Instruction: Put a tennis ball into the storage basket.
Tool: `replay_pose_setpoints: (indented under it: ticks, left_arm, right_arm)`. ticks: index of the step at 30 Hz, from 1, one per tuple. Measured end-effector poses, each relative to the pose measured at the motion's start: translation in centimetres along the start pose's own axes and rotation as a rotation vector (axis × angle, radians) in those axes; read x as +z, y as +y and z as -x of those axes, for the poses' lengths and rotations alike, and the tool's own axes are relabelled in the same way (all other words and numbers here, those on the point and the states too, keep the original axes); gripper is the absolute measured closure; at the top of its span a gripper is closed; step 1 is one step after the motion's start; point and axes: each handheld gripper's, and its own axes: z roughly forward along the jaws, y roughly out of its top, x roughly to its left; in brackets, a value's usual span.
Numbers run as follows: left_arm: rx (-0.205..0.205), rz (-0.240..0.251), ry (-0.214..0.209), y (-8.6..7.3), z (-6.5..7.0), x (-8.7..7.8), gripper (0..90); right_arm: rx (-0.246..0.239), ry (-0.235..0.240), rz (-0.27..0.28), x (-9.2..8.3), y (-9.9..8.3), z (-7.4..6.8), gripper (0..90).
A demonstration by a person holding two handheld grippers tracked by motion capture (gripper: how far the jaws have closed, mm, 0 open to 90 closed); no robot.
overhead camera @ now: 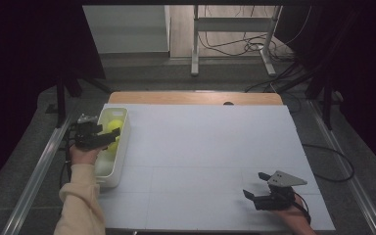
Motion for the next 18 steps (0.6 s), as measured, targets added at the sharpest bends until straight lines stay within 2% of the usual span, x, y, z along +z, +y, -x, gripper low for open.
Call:
replay_pose_setpoints:
  ticks: [12, 18]
  left_arm:
    - [-0.011, 0.01, 0.011, -0.01, -0.06, -0.24, 21.3]
    - [0.0, 0.021, -0.006, 0.1, 0.44, -0.58, 16.6]
  right_arm:
    - [0.0, -0.005, 0.0, -0.03, 0.01, 0.01, 13.7]
    - [0.001, -0.003, 0.002, 0.0, 0.01, 0.02, 13.6]
